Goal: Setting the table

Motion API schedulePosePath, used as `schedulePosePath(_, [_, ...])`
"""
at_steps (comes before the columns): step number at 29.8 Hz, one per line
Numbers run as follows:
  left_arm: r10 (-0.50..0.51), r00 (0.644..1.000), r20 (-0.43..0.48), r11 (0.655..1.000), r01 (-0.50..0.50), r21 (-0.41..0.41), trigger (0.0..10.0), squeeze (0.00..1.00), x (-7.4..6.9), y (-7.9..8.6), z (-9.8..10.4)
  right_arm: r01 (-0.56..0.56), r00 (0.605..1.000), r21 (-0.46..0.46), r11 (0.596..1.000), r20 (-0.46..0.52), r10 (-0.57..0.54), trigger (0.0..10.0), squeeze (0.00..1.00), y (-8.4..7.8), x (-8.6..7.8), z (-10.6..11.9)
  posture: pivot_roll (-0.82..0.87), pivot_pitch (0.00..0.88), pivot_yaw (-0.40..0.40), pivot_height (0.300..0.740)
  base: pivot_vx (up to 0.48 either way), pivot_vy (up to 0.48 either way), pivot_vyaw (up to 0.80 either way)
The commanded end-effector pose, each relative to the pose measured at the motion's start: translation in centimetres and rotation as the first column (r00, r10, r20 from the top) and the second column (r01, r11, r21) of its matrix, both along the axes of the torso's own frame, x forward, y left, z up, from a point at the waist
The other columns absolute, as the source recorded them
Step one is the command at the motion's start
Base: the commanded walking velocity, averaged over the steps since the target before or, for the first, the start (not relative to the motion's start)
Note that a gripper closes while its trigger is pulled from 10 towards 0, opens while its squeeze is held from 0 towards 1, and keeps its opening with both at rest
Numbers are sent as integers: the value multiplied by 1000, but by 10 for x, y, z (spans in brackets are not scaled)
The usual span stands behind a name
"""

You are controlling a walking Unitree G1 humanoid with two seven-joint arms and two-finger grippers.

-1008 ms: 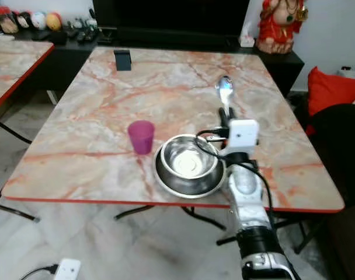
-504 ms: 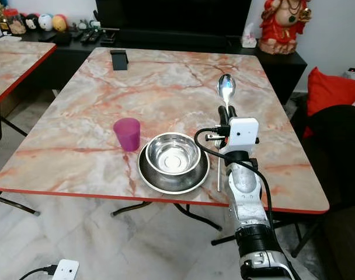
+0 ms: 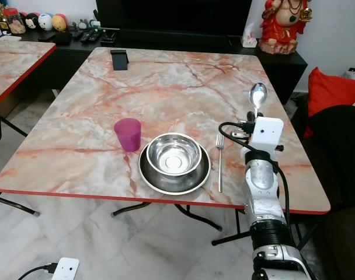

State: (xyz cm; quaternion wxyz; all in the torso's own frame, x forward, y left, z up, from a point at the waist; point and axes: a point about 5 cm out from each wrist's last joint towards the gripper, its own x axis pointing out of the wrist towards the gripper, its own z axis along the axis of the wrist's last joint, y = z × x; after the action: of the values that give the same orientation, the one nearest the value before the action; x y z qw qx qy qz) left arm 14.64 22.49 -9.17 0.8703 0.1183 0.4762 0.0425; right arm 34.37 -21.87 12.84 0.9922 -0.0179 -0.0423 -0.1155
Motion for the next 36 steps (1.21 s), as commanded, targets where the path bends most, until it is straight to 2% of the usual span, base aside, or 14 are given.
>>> schedulePosePath(1, [14,1000,-20,1000,-15,-12,10000,0,-4,1,-2,-4,1000,31,1000,-24,4,10000,0,-4,4,2,10,0,-46,740,0,0,0])
schedulePosePath(3, [16,1000,-21,1000,-17,-12,10000,0,-5,1,-2,-11,998,12,1000,-60,12,10000,0,-3,5,-2,8,0,-45,740,0,0,0])
schedulePosePath(6, [18,1000,-20,1000,-19,-12,10000,0,-5,2,-2,-14,997,36,999,-81,17,10000,0,-4,7,-3,10,0,-44,740,0,0,0])
schedulePosePath(13, [26,999,-24,1000,-26,-13,10000,0,-7,4,-2,-37,996,53,998,-77,41,10000,0,-1,13,3,7,0,-43,740,0,0,0])
schedulePosePath(24, [28,999,-23,1000,-28,-15,10000,0,-7,4,-2,-54,994,58,997,-87,59,10000,0,5,12,-2,9,0,-44,740,0,0,0])
schedulePosePath(36, [25,999,-20,999,-26,-21,10000,0,-5,1,-2,-65,994,62,996,-85,70,10000,0,9,13,-2,9,0,-43,740,289,0,0])
